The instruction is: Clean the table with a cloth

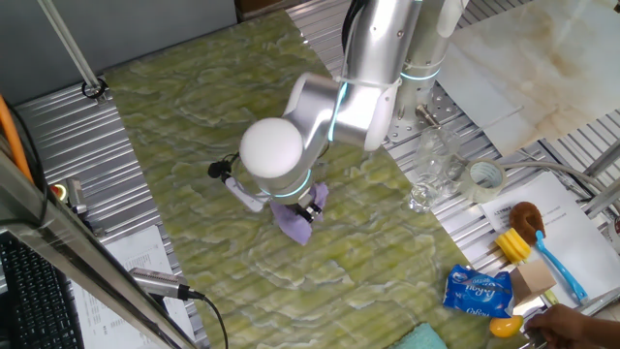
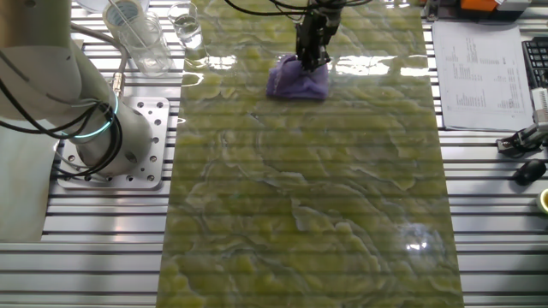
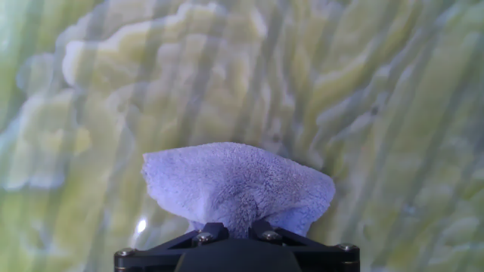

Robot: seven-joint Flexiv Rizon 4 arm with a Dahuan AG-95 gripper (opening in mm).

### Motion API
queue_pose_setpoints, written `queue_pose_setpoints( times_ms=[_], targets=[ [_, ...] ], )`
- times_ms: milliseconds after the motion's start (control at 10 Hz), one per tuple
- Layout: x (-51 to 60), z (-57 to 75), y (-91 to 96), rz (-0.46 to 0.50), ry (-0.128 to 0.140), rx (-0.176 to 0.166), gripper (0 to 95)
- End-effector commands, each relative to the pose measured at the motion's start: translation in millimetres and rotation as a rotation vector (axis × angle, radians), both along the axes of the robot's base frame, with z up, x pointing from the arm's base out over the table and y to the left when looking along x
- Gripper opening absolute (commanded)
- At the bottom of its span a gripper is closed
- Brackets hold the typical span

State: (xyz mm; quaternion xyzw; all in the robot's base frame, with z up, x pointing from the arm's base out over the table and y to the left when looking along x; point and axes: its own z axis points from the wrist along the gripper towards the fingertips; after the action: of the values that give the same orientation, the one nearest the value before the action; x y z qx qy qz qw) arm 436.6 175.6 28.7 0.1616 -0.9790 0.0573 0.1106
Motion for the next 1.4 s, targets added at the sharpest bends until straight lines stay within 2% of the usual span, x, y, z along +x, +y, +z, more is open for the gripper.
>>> queue_pose_setpoints(
  times_ms=[100,500,900,1100,1400],
  targets=[
    [10.4,1.3,0.3,-0.001,0.005,-0.001,0.0],
    [32.1,5.4,-5.0,0.033,0.011,-0.012,0.0],
    [40.1,6.8,-26.3,0.078,0.019,-0.018,0.0],
    [46.1,6.7,-48.7,0.124,0.028,-0.017,0.0],
    [44.9,6.9,-71.1,0.17,0.038,-0.03,0.0]
  ],
)
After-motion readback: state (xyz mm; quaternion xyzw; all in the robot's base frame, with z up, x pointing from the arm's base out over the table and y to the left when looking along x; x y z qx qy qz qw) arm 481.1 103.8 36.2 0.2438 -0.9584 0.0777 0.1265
